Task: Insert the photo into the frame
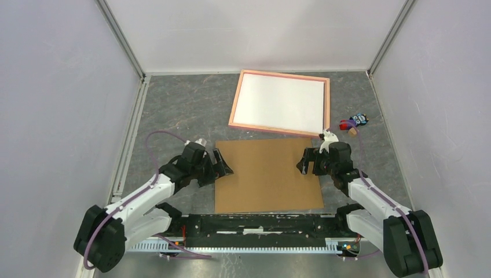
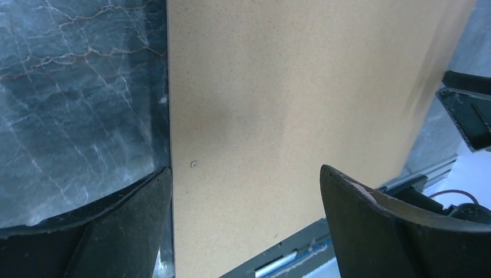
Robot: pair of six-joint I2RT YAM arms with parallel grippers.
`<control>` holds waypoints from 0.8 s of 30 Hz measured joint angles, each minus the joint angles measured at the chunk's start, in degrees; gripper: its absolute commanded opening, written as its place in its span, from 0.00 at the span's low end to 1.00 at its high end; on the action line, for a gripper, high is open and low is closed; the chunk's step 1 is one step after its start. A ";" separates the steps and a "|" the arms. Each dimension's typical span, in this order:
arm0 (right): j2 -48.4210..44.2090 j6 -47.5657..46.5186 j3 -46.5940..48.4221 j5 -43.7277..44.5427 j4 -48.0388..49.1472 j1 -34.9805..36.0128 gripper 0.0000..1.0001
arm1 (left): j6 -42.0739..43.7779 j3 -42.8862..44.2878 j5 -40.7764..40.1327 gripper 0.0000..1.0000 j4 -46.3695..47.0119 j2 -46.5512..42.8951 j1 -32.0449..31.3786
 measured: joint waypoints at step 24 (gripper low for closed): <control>-0.70 13.22 -5.16 -7.50 12.72 3.15 0.97 | -10.03 20.59 5.55 0.68 -8.70 -15.15 0.17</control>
